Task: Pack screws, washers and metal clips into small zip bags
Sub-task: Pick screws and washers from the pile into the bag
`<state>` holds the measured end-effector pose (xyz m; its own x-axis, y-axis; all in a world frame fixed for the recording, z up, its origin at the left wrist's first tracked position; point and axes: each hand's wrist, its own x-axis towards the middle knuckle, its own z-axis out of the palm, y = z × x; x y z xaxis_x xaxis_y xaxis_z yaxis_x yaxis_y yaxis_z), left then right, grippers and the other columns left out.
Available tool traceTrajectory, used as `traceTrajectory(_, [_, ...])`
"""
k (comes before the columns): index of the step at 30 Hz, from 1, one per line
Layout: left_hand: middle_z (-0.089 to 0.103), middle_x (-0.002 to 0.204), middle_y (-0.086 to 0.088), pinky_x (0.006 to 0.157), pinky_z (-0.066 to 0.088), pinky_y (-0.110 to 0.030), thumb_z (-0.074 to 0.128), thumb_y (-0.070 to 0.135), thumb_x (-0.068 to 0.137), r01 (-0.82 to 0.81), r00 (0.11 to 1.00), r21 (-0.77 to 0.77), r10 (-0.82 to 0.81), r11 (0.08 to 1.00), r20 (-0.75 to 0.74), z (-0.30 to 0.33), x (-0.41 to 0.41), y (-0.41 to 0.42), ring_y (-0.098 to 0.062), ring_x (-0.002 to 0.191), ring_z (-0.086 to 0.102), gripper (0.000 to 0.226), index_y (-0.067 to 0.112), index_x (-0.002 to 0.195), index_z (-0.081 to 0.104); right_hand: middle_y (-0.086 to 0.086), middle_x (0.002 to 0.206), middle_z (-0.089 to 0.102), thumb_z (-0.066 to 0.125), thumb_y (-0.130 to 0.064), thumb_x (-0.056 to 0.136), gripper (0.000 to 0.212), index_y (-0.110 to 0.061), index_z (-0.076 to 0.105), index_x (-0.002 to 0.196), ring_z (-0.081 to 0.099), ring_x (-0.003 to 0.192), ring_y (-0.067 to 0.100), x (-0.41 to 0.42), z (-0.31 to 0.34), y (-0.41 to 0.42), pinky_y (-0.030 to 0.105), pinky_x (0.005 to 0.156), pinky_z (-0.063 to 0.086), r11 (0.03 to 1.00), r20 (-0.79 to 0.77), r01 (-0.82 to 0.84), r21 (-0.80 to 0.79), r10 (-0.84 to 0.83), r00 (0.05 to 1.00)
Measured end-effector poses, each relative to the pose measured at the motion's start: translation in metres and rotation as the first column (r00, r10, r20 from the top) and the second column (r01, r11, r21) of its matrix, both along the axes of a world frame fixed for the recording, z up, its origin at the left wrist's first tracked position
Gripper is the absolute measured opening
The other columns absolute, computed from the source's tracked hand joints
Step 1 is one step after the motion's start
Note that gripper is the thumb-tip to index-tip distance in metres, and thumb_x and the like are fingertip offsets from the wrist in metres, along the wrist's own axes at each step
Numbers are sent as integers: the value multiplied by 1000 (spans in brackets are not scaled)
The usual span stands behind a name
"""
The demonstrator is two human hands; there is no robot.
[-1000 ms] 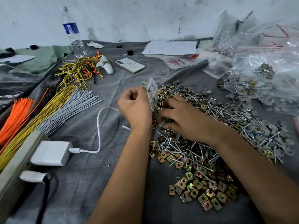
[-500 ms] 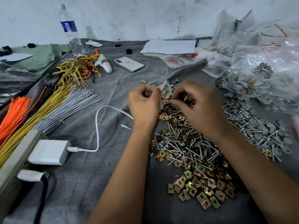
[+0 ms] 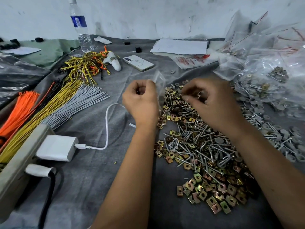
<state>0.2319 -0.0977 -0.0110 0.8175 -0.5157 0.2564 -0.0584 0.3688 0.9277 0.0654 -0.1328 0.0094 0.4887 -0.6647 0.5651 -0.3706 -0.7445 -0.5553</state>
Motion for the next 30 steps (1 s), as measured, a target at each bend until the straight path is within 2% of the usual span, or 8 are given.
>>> traceTrajectory(2, [49, 62, -8, 56, 33, -35, 64, -2, 87, -103, 991, -78, 95, 992, -95, 2, 5, 0, -23, 60, 41, 25, 12, 66, 59, -17, 100, 70, 77, -15, 88, 23, -30, 74, 106, 62, 88, -15, 5, 0, -2, 1, 77, 44, 997, -293, -50, 66, 67, 954])
traceTrajectory(6, [46, 59, 1, 54, 34, -28, 63, -4, 87, -285, 954, -151, 265, 946, -142, 7, 9, 2, -13, 58, 40, 28, 13, 65, 57, -4, 115, 64, 75, -28, 91, 31, -27, 71, 122, 60, 107, 14, 28, -9, -1, 29, 94, 48, 997, -581, -81, -16, 57, 812])
traceTrajectory(9, [47, 59, 6, 56, 36, -28, 63, 0, 87, -364, 931, -198, 355, 910, -81, 11, 10, 6, -10, 57, 41, 24, 14, 68, 59, -6, 117, 56, 76, -32, 89, 34, -29, 68, 122, 56, 109, 16, 41, -10, 0, 34, 95, 49, 996, -643, -91, -1, 70, 763])
traceTrajectory(14, [54, 62, -6, 57, 43, -41, 64, 10, 84, -434, 864, -195, 468, 880, 189, 7, 13, 9, -22, 59, 50, 15, 10, 70, 61, -9, 101, 62, 72, -19, 92, 10, -27, 66, 94, 61, 91, 12, 48, -3, -2, 35, 88, 52, 986, -686, -104, 130, 166, 708])
traceTrajectory(19, [54, 55, 8, 58, 45, -36, 67, 13, 84, -217, 935, 107, 174, 970, 310, -2, 15, 1, -12, 54, 49, 18, 13, 66, 64, -5, 98, 62, 63, -17, 95, 3, -19, 62, 93, 62, 95, 18, 45, -4, -4, 35, 88, 51, 993, -753, -102, 55, 109, 650])
traceTrajectory(22, [52, 54, 7, 57, 39, -28, 67, 11, 83, -104, 984, 193, 72, 976, 163, -6, 18, -4, -11, 52, 46, 26, 18, 60, 59, -4, 97, 60, 58, -28, 99, 11, -19, 65, 102, 60, 93, 18, 37, -8, -5, 38, 86, 52, 993, -738, -116, -8, 72, 671])
traceTrajectory(26, [50, 52, 3, 58, 38, -30, 66, 7, 82, 19, 999, 219, -28, 975, 37, -10, 21, -7, -19, 56, 49, 33, 20, 54, 54, -11, 93, 55, 60, -26, 99, 8, -20, 65, 100, 56, 85, 7, 27, -13, -9, 21, 78, 40, 987, -630, -144, -66, 71, 773])
traceTrajectory(30, [53, 51, -2, 54, 39, -31, 68, 7, 85, 167, 972, 294, -207, 941, 110, -9, 19, -6, -20, 51, 48, 31, 17, 56, 60, -12, 88, 63, 70, -24, 95, 12, -14, 74, 100, 54, 78, -11, 20, -6, -8, 4, 71, 37, 992, -177, -33, -125, 11, 984])
